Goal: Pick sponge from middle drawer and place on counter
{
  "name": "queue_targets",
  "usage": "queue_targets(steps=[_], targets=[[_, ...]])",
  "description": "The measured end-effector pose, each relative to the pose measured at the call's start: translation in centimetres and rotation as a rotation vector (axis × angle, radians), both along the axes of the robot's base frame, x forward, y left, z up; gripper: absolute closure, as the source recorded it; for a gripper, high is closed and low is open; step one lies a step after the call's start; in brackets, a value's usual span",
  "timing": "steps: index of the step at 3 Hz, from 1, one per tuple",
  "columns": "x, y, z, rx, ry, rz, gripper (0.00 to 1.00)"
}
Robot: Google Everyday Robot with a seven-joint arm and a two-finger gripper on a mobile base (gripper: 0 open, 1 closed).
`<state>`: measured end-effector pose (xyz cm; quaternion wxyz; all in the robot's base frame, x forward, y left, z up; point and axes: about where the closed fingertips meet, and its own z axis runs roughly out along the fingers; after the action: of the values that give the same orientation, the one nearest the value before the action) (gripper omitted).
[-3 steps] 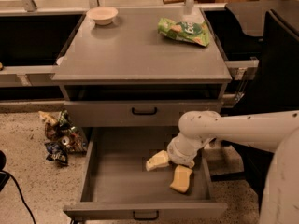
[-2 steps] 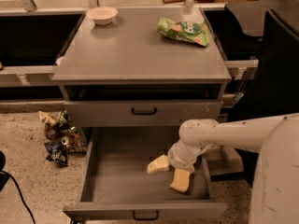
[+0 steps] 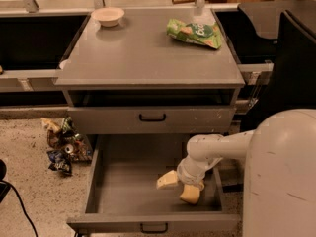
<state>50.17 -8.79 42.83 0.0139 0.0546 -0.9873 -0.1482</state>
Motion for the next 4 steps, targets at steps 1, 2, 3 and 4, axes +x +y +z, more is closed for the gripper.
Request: queue_targets(steps=[1,2,3,4], targets=[[0.1,-0.2,-1.9,-0.011,0.015,-0.009,0.0],[0.3,-1.3,-3.9,-0.013,0.027,-0.032,0.0],[0.6,-2.9,-5.6,-0.014,0.039,-0.068,0.0],[1.0,-4.2,-6.9,-0.015,0.05,-0.096,0.0]])
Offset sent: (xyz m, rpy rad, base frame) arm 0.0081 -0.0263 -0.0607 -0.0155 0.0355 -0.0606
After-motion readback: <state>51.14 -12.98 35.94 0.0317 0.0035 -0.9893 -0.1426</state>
